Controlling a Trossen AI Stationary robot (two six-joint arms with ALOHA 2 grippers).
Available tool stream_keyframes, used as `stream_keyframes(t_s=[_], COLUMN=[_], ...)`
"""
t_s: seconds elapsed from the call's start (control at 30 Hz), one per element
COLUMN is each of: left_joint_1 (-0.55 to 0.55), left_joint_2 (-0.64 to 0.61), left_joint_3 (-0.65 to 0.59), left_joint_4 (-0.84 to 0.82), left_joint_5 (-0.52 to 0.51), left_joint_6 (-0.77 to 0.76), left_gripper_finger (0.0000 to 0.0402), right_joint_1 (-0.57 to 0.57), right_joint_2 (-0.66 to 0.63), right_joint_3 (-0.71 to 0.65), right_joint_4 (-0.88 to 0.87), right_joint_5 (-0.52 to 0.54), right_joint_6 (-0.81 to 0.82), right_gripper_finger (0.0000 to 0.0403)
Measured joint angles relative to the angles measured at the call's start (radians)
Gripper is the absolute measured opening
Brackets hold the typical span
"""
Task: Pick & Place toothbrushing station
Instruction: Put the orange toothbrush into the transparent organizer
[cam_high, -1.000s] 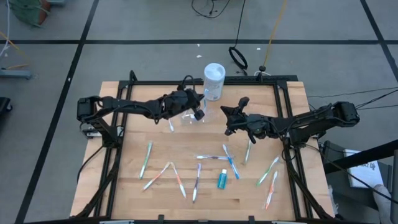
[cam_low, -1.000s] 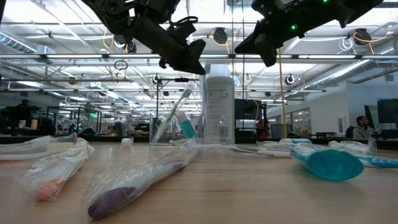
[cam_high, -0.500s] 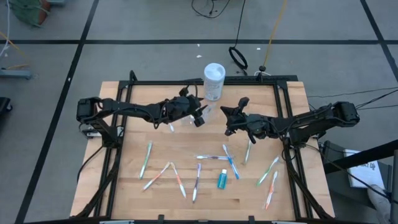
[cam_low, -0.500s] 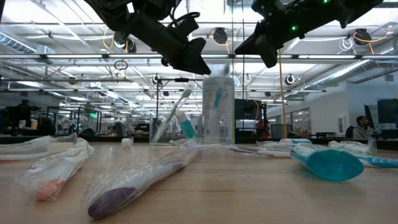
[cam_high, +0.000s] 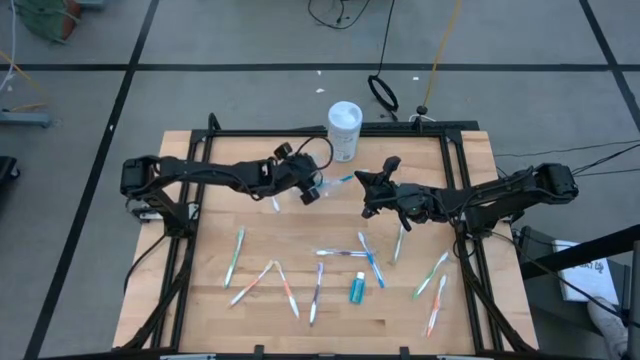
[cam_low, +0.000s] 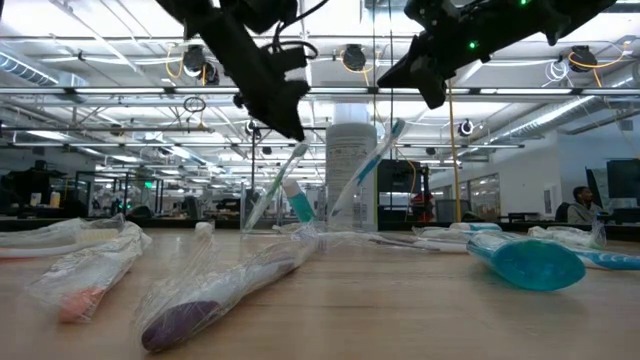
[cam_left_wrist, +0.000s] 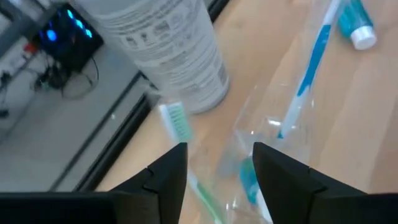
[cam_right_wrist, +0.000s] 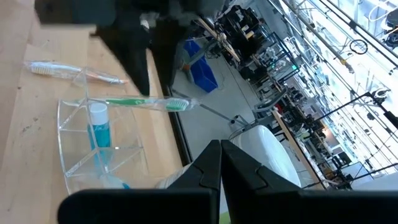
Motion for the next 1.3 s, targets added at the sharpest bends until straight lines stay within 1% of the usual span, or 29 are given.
stream_keyframes(t_s=[0.03, 0.13, 0.23, 0.33, 0.4, 0.5, 0.57, 0.63, 0.73, 0.87, 0.93, 1.03, 1.1, 1.23, 1.3], left_joint_1=[0.0, -0.001, 0.0, 0.004, 0.009, -0.001, -0.012, -0.024, -0.047, -0.079, -0.084, -0.085, -0.084, -0.081, -0.076], left_joint_2=[-0.004, -0.021, -0.028, -0.036, -0.033, -0.032, -0.03, -0.029, -0.029, -0.029, -0.029, -0.029, -0.025, -0.02, -0.021], left_joint_3=[0.028, 0.099, 0.14, 0.139, 0.123, 0.067, 0.015, -0.039, -0.131, -0.219, -0.255, -0.291, -0.299, -0.304, -0.304], left_joint_4=[-0.051, -0.291, -0.458, -0.591, -0.675, -0.738, -0.721, -0.698, -0.614, -0.429, -0.331, -0.242, -0.243, -0.254, -0.243], left_joint_5=[0.009, 0.073, 0.139, 0.136, 0.124, 0.15, 0.199, 0.213, 0.184, 0.081, 0.089, 0.166, 0.171, 0.126, 0.129], left_joint_6=[-0.028, -0.14, -0.239, -0.302, -0.256, -0.107, 0.01, 0.133, 0.321, 0.523, 0.591, 0.677, 0.723, 0.791, 0.82], left_gripper_finger=[0.0183, 0.0176, 0.0171, 0.0167, 0.0162, 0.0152, 0.0145, 0.0138, 0.0132, 0.0131, 0.0131, 0.0131, 0.0131, 0.0131, 0.0131], right_joint_1=[0.0, 0.0, 0.0, 0.0, 0.0, 0.0, 0.0, 0.0, 0.0, 0.0, 0.0, 0.0, 0.0, 0.0, 0.0], right_joint_2=[0.0, 0.0, 0.0, 0.0, 0.0, 0.0, 0.0, 0.0, 0.0, 0.0, 0.0, 0.0, 0.0, 0.0, 0.0], right_joint_3=[0.0, 0.0, 0.0, 0.0, 0.0, 0.0, 0.0, 0.0, 0.0, 0.0, 0.0, 0.0, 0.0, 0.0, 0.0], right_joint_4=[-0.003, -0.007, -0.015, -0.021, -0.021, -0.027, -0.028, -0.027, -0.027, -0.027, -0.027, -0.027, -0.027, -0.027, -0.027], right_joint_5=[0.0, 0.0, 0.0, 0.0, 0.0, 0.0, 0.0, 0.0, 0.0, 0.0, 0.0, 0.0, 0.0, 0.0, 0.0], right_joint_6=[0.0, 0.0, 0.001, 0.021, 0.025, 0.029, 0.029, 0.022, 0.022, 0.021, 0.021, 0.021, 0.02, 0.018, 0.018], right_gripper_finger=[0.0, 0.0, 0.0, 0.0, 0.0, 0.0, 0.0, 0.0, 0.0, 0.0, 0.0, 0.0, 0.0, 0.0, 0.0])
